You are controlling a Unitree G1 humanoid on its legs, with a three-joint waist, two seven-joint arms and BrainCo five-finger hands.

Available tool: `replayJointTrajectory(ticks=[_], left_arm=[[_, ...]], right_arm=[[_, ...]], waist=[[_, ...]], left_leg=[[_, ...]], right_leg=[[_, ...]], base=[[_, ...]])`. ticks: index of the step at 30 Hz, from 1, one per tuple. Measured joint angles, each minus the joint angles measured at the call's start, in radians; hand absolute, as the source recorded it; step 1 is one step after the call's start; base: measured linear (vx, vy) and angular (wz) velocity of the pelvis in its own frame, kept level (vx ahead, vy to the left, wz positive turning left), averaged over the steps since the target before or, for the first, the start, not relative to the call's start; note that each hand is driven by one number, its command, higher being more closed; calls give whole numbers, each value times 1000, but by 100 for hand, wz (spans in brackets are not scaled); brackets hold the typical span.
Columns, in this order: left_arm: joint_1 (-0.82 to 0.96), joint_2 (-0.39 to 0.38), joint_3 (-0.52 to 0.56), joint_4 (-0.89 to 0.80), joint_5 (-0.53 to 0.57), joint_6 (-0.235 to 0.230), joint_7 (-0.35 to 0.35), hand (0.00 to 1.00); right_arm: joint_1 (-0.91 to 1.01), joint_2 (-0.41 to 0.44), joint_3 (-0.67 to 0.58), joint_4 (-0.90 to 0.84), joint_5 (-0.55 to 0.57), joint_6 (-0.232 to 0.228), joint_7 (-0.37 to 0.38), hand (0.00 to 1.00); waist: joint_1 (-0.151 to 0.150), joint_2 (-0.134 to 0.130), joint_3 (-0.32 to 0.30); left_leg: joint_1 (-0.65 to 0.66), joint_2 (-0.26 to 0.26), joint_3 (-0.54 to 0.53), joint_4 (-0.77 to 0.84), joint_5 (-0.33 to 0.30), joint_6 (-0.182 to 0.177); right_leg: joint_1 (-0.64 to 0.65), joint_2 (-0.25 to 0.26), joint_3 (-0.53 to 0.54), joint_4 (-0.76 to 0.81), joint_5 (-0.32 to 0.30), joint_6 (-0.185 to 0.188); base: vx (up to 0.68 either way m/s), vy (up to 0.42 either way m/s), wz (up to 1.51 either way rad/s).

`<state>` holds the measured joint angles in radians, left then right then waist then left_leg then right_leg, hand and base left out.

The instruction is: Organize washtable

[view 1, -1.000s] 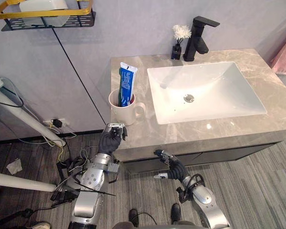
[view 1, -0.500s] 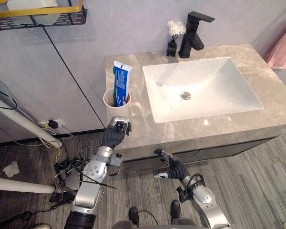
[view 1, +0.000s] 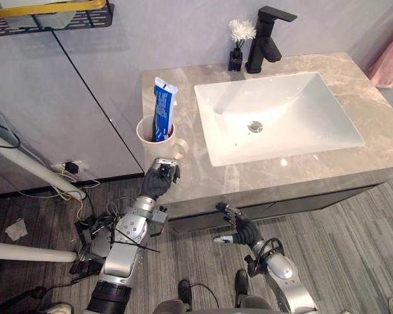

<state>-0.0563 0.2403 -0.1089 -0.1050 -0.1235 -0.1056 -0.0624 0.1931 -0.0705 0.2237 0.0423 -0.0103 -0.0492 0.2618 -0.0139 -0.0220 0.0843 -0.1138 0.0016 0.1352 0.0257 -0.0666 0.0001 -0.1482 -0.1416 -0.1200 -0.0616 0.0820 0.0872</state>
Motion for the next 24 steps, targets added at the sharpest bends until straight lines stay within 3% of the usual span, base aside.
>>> replayJointTrajectory(ticks=[11,24], left_arm=[[-49,47,-1,58,1,-3,0,100],[-48,48,-3,67,0,-11,-2,100]], right_arm=[[3,-26,2,0,0,0,0,0],[12,-36,22,0,0,0,6,0]], waist=[[-2,1,2],[-2,0,1]], left_leg=[[-11,0,0,18,-2,-2],[-6,-1,-13,19,-1,-2]], right_leg=[[1,1,7,-12,12,-1],[14,0,-6,-12,11,-1]], base=[[-49,-13,-1],[-13,-6,3]])
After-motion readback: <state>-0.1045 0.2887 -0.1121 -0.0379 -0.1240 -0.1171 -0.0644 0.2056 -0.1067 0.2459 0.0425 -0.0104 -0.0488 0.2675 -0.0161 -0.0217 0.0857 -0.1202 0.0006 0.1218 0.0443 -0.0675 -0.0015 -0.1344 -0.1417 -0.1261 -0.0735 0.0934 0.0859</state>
